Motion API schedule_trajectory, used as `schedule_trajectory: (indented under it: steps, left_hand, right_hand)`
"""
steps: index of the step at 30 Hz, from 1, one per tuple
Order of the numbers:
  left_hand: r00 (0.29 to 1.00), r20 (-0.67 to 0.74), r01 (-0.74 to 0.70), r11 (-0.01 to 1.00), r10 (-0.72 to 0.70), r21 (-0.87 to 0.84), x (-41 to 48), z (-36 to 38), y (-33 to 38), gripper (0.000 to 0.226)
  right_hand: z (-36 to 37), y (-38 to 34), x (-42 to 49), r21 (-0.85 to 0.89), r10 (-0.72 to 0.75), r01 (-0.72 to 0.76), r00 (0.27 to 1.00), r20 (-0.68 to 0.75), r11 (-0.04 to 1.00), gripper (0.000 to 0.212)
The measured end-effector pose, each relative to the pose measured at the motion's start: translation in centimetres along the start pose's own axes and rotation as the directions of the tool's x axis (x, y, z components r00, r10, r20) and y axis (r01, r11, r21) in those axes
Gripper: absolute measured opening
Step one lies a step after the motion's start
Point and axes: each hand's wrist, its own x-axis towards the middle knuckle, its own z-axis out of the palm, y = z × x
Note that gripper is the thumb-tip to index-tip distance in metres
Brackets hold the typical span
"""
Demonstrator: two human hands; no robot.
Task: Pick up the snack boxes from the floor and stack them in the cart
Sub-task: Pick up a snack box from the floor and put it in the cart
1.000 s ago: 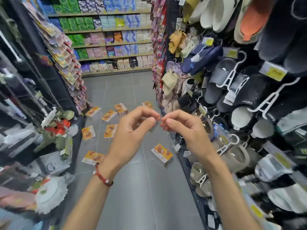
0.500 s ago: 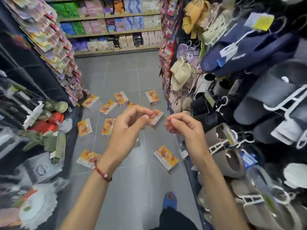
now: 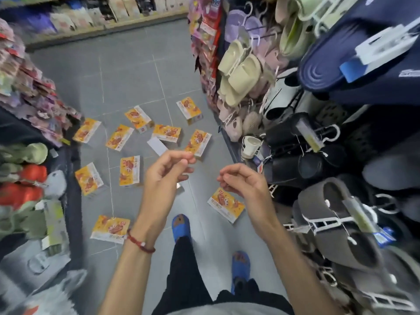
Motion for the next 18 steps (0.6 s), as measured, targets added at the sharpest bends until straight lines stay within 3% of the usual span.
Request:
schedule_trajectory:
  steps: [5,8,10,13,18]
  left_hand:
    - [0.982,0.11,0.159,0.987,-0.156,-0.015,8.4,-2.0,-4.1,0.022]
    - [0.946,0.218,0.232,0.971,-0.239,0.057,13.2,-2.5,-7.1,0.022]
    - [0.922,0.255,0.276,0.956,-0.293,0.1,15.6,-2.5,-9.3,0.026]
    - [0.86,0.313,0.356,0.913,-0.404,0.2,17.8,-1.5,-13.4,0.026]
    - [0.777,0.348,0.439,0.848,-0.524,0.296,20.2,1.4,-21.4,0.027]
  right_hand:
    - [2.8,3.6,5.5,0.072,0.091,-0.076,0.969,-0.23,0.995,0.01]
    - [3.8,6.2,8.4,0.137,0.16,-0.117,0.918,-0.362,0.984,0.014]
    - [3.9,7.9,9.9,0.14,0.188,-0.143,0.9,-0.394,0.98,0.007]
    - [3.5,11.1,11.4,0.13,0.257,-0.221,0.853,-0.455,0.966,0.02]
    - [1.8,18.4,14.7,0.166,0.364,-0.329,0.751,-0.55,0.93,0.012]
